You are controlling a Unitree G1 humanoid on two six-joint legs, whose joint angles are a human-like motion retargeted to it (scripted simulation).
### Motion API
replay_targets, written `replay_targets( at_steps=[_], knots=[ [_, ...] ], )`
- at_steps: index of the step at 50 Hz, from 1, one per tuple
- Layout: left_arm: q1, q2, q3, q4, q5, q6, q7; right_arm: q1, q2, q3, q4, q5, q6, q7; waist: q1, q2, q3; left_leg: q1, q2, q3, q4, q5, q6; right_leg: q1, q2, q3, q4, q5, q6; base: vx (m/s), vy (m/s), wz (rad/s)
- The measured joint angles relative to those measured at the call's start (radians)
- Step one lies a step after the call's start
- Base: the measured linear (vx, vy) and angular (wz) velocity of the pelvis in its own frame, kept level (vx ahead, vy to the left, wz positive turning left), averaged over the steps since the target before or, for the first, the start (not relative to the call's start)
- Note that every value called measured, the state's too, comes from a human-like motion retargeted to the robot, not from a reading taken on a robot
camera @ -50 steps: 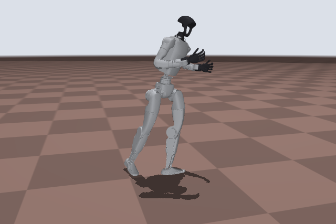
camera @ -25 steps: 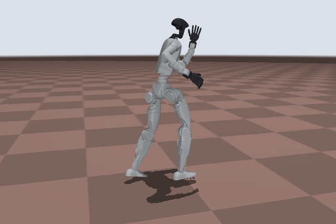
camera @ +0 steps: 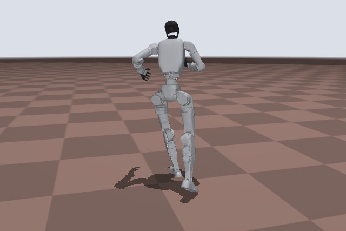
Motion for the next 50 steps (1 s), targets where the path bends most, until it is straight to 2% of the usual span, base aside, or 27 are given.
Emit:
replay_targets(
  at_steps=[1,2,3,4,5,7,8,10,12,15,18,20,23,25,27,28,30,32,35,36,38,40,43,45,47,48,50],
  knots=[
    [-0.063,-0.079,-0.023,0.017,0.008,-0.005,0.028,0.061,0.077,0.026,-0.009,0.584,0.036,0.171,-0.031,0.024,0.015,0.024,0.0,-0.015,0.013,-0.021,-0.002,0.032,0.025,0.026,0.036,0.015,0.002,0.78,0.26,1.95],
    [-0.132,-0.155,-0.046,0.034,0.027,-0.006,0.052,0.1,0.102,0.035,-0.005,0.804,0.038,0.249,-0.061,0.044,0.028,0.047,-0.003,-0.04,0.039,-0.059,0.006,0.053,0.047,0.054,0.087,0.029,0.012,0.79,0.27,2.36],
    [-0.216,-0.225,-0.07,0.049,0.068,-0.002,0.069,0.093,0.022,0.009,0.024,0.297,-0.027,0.144,-0.088,0.054,0.039,0.066,-0.009,-0.083,0.088,-0.13,0.033,0.052,0.066,0.086,0.17,0.04,0.04,0.79,0.25,2.42],
    [-0.316,-0.284,-0.111,0.072,0.082,0.007,0.085,0.138,0.042,0.001,0.057,0.358,-0.022,0.124,-0.118,0.057,0.041,0.077,-0.017,-0.131,0.13,-0.182,0.053,0.021,0.087,0.109,0.287,0.042,0.067,0.78,0.21,2.48],
    [-0.425,-0.338,-0.161,0.099,0.081,0.019,0.101,0.209,0.113,0.002,0.091,0.704,0.017,0.146,-0.15,0.056,0.04,0.084,-0.027,-0.182,0.169,-0.225,0.07,-0.025,0.108,0.127,0.423,0.04,0.093,0.76,0.16,2.49],
    [-0.677,-0.403,-0.279,0.14,0.081,0.04,0.172,0.287,0.085,-0.058,0.2,0.322,0.021,-0.007,-0.204,0.044,0.019,0.061,-0.054,-0.264,0.239,-0.261,0.103,-0.186,0.091,0.088,0.7,-0.032,0.083,0.77,0.12,2.55],
    [-0.793,-0.424,-0.337,0.144,0.064,0.045,0.207,0.344,0.073,-0.091,0.242,0.103,0.053,-0.089,-0.238,0.047,0.005,0.043,-0.058,-0.304,0.299,-0.281,0.112,-0.261,0.065,0.047,0.811,-0.077,0.059,0.79,0.11,2.69],
    [-1.024,-0.449,-0.423,0.126,0.052,0.06,0.213,0.439,0.038,-0.158,0.309,-0.171,0.137,-0.136,-0.316,0.084,0.005,0.1,-0.077,-0.408,0.236,-0.26,0.082,-0.357,0.033,-0.031,0.9,-0.172,-0.023,0.78,0.11,2.81],
    [-1.226,-0.471,-0.463,0.094,0.086,0.067,0.137,0.553,-0.012,-0.249,0.332,-0.223,0.165,-0.031,-0.428,0.149,0.016,0.175,-0.063,-0.52,0.18,-0.214,0.043,-0.4,0.037,-0.1,0.87,-0.235,-0.057,0.83,0.05,3.02],
    [-1.464,-0.502,-0.481,0.053,0.189,0.069,0.044,0.698,-0.123,-0.353,0.343,-0.111,0.164,0.136,-0.603,0.25,0.024,0.286,-0.007,-0.647,0.087,-0.102,-0.02,-0.431,0.069,-0.182,0.651,-0.27,-0.05,0.88,-0.08,2.61],
    [-1.595,-0.523,-0.501,0.024,0.186,0.066,0.053,0.77,-0.195,-0.374,0.367,0.023,0.173,0.164,-0.724,0.287,-0.006,0.368,0.015,-0.685,0.021,0.026,-0.069,-0.421,0.058,-0.268,0.267,-0.254,-0.019,0.93,-0.24,1.82],
    [-1.629,-0.538,-0.511,0.01,0.095,0.052,0.071,0.782,-0.204,-0.381,0.378,0.11,0.181,0.159,-0.777,0.282,-0.025,0.429,0.005,-0.684,-0.001,0.105,-0.082,-0.394,0.046,-0.313,0.015,-0.263,0.018,0.97,-0.37,1.38],
    [-1.559,-0.538,-0.515,-0.026,-0.131,0.027,0.002,0.739,-0.156,-0.379,0.352,0.146,0.198,0.165,-0.764,0.212,-0.02,0.502,-0.02,-0.625,0.123,0.152,-0.022,-0.332,0.054,-0.282,-0.129,-0.219,0.033,0.96,-0.44,0.46],
    [-1.439,-0.513,-0.506,-0.052,-0.249,0.034,-0.082,0.666,-0.106,-0.344,0.323,0.139,0.2,0.157,-0.709,0.167,-0.012,0.446,-0.003,-0.555,0.396,0.168,0.036,-0.294,0.064,-0.239,-0.087,-0.228,-0.034,0.9,-0.44,-0.46],
    [-1.255,-0.448,-0.473,-0.054,-0.23,0.051,-0.095,0.537,-0.074,-0.272,0.3,0.113,0.182,0.104,-0.635,0.165,-0.002,0.316,0.06,-0.522,0.716,0.206,0.056,-0.295,0.094,-0.203,0.04,-0.334,-0.118,0.88,-0.37,-0.89],
    [-1.128,-0.399,-0.448,-0.055,-0.183,0.063,-0.072,0.473,-0.067,-0.239,0.282,0.084,0.168,0.071,-0.596,0.169,-0.006,0.248,0.085,-0.524,0.854,0.211,0.027,-0.32,0.106,-0.186,0.149,-0.395,-0.141,0.88,-0.29,-1.1],
    [-0.891,-0.31,-0.385,-0.029,-0.016,0.086,-0.066,0.275,-0.034,-0.165,0.257,-0.04,0.188,0.036,-0.517,0.157,0.016,0.132,0.05,-0.566,1.02,0.143,0.075,-0.278,0.126,-0.141,0.148,-0.423,-0.149,0.83,-0.26,-1.25],
    [-0.633,-0.205,-0.31,-0.034,0.049,0.084,-0.097,0.119,0.023,-0.146,0.215,-0.15,0.186,-0.003,-0.416,0.113,0.009,0.041,0.052,-0.531,1.081,0.085,0.092,-0.25,0.121,-0.092,0.165,-0.426,-0.133,0.87,-0.2,-1.39],
    [-0.326,-0.025,-0.21,-0.07,-0.004,0.043,-0.105,-0.017,0.131,-0.164,0.137,-0.203,0.137,-0.15,-0.215,0.008,-0.022,-0.06,0.065,-0.427,1.003,0.017,0.122,-0.206,0.083,0.0,0.136,-0.386,-0.095,0.93,-0.09,-1.45],
    [-0.249,0.027,-0.176,-0.08,-0.037,0.03,-0.091,-0.036,0.164,-0.161,0.106,-0.176,0.107,-0.211,-0.142,-0.028,-0.026,-0.074,0.061,-0.397,0.918,0.007,0.116,-0.186,0.064,0.027,0.112,-0.358,-0.078,0.96,0.01,-1.38],
    [-0.11,0.103,-0.096,-0.089,-0.095,0.014,-0.07,-0.057,0.218,-0.143,0.036,-0.06,0.04,-0.293,-0.005,-0.086,-0.027,-0.081,0.051,-0.348,0.697,0.011,0.089,-0.139,0.032,0.076,0.061,-0.293,-0.04,0.98,0.09,-1.25],
    [0.006,0.127,0.009,-0.092,-0.135,0.018,-0.07,-0.058,0.243,-0.119,-0.037,0.135,-0.022,-0.279,0.109,-0.113,-0.022,-0.049,0.05,-0.307,0.406,0.039,0.045,-0.087,0.019,0.115,0.017,-0.222,-0.005,1.0,0.19,-1.12],
    [0.13,0.073,0.2,-0.121,-0.155,0.067,-0.138,-0.034,0.213,-0.13,-0.138,0.399,-0.031,-0.098,0.213,-0.089,-0.017,0.032,0.072,-0.287,0.007,0.069,-0.039,0.023,0.042,0.155,-0.016,-0.143,0.02,1.02,0.31,-0.79],
    [0.147,-0.001,0.269,-0.14,-0.134,0.1,-0.199,0.01,0.183,-0.139,-0.192,0.519,-0.008,0.047,0.231,-0.058,-0.02,0.048,0.081,-0.333,-0.085,0.14,-0.081,0.106,0.058,0.163,-0.022,-0.104,0.014,1.02,0.38,0.01],
    [0.077,-0.089,0.247,-0.129,-0.077,0.109,-0.227,0.095,0.165,-0.136,-0.214,0.638,0.025,0.18,0.203,-0.044,-0.001,0.059,0.053,-0.394,-0.011,0.126,-0.064,0.183,0.047,0.138,0.0,-0.058,0.014,1.0,0.39,0.85],
    [0.013,-0.133,0.203,-0.103,-0.035,0.101,-0.217,0.149,0.155,-0.135,-0.209,0.647,0.034,0.212,0.183,-0.04,0.019,0.073,0.034,-0.413,0.062,0.057,-0.04,0.215,0.036,0.116,0.034,-0.033,0.024,0.98,0.38,1.14],
    [-0.171,-0.215,0.057,0.01,0.083,0.059,-0.129,0.264,0.13,-0.123,-0.177,0.517,-0.018,0.126,0.153,-0.021,0.08,0.127,0.013,-0.436,0.191,-0.076,-0.005,0.234,0.029,0.071,0.195,0.028,0.068,0.96,0.33,1.03]
  ],
)
